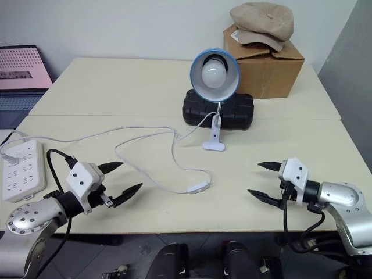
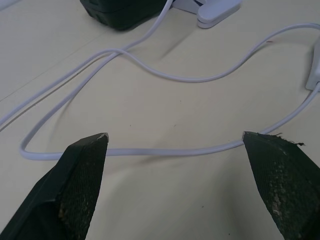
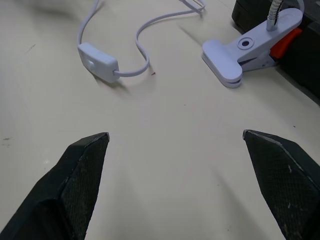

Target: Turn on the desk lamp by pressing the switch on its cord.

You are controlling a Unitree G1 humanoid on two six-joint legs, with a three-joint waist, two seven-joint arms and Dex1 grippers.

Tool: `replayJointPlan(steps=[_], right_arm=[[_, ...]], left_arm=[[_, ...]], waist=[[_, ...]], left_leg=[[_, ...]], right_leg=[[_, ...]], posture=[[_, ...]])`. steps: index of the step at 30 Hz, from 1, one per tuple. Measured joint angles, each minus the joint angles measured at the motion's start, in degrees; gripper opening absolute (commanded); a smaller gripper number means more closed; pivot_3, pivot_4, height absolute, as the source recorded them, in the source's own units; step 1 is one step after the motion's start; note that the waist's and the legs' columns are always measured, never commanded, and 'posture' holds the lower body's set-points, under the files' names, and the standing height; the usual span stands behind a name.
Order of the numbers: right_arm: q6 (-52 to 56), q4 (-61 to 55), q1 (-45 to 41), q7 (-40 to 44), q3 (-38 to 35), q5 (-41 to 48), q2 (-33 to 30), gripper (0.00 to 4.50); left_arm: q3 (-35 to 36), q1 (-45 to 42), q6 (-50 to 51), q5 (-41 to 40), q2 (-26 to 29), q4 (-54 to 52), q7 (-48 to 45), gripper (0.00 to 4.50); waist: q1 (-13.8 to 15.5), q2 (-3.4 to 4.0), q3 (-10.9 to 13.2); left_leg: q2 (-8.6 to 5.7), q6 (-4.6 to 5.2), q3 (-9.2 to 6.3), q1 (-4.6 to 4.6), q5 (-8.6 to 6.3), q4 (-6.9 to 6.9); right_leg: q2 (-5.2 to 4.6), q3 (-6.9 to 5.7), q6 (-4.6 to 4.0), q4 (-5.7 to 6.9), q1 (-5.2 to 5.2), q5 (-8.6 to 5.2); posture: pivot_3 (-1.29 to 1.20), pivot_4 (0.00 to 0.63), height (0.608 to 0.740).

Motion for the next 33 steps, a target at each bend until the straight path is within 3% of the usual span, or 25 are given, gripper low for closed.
replayJointPlan(steps=[12,19,33], right_arm=[[-3.3,2.2,-0.8,1.5,1.6,-1.3,0.1,4.50],[-1.1,-0.1,-0.2,0.7,1.4,-1.2,-0.6,4.50],[10.5,-12.7,4.8,-2.8,-2.0,0.9,-3.5,4.50]], left_arm=[[-0.3,1.4,-2.6,0.5,-0.8,-2.4,-0.2,4.47],[-2.4,1.3,-2.6,-2.0,0.4,-2.3,-5.4,4.47],[-18.1,-11.0,-4.0,3.5,-0.2,1.4,-8.8,4.47]], waist=[[0.0,0.00,0.0],[0.1,0.00,0.0],[0.4,0.04,0.0]], left_leg=[[0.00,0.00,0.00,0.00,0.00,0.01],[-0.01,0.00,-0.01,0.00,0.00,0.01],[-0.03,0.00,-0.03,0.00,0.00,0.05]], right_leg=[[0.00,-0.01,0.00,0.01,0.01,0.00],[0.00,-0.01,0.00,0.01,0.01,0.00],[0.00,-0.03,0.04,0.02,0.05,0.02]], posture=[[0.00,0.150,0.740],[0.00,0.150,0.740],[0.00,0.150,0.740]])
